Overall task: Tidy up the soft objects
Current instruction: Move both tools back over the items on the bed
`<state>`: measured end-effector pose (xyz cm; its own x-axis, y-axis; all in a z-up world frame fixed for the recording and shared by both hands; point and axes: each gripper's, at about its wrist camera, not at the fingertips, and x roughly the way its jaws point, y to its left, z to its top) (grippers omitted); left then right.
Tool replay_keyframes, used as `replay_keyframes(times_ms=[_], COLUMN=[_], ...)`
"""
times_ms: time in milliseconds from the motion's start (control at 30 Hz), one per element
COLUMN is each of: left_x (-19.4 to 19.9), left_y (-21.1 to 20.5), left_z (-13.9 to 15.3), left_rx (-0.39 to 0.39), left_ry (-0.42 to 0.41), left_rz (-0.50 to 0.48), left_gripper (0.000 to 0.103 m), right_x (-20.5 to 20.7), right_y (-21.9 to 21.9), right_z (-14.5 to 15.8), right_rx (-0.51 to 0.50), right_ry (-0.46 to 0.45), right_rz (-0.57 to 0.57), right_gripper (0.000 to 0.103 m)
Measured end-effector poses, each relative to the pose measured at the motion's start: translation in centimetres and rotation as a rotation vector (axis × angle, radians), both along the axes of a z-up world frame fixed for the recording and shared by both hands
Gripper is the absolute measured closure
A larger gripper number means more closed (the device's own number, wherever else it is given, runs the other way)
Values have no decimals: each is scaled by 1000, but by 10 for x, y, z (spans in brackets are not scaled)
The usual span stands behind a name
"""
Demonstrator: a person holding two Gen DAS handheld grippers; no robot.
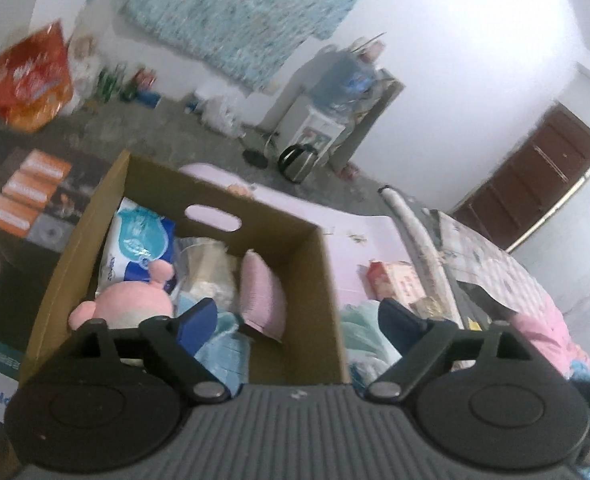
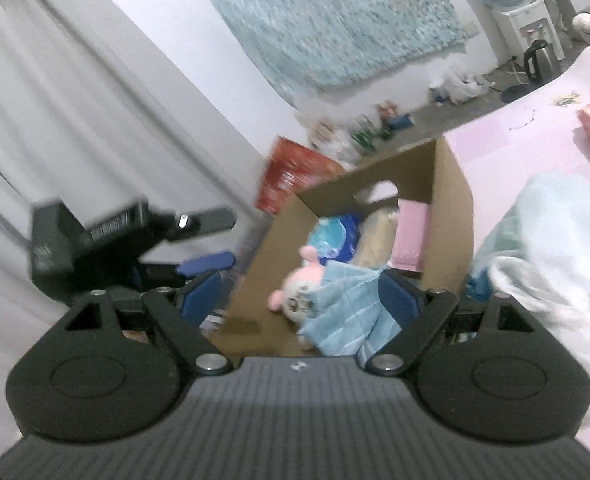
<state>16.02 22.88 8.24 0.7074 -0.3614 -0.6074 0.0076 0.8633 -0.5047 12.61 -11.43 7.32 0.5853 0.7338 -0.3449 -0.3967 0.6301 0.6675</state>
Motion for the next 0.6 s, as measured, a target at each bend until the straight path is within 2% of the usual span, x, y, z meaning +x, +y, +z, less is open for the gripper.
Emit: replay_keyframes(times_ms=[167, 300, 467, 600], left_x=[-57, -101, -138, -159], left_y=[-42, -78, -133, -185], left_z=[20, 12, -15, -32], left_rx=[52, 44, 45, 97], left_ry=[-50, -71, -52, -65], left_rz=[-73, -130, -201, -284], left_gripper=[8, 6, 6, 6], right_x=[-55, -107, -160, -186], right_y=[-98, -171, -233, -262], right_z=[7, -8, -47, -89], right_rx=[107, 112, 96, 129], right_ry=[-29, -38, 2, 70], right_rz=[-35, -141, -293, -370], right_gripper=[9, 7, 7, 7])
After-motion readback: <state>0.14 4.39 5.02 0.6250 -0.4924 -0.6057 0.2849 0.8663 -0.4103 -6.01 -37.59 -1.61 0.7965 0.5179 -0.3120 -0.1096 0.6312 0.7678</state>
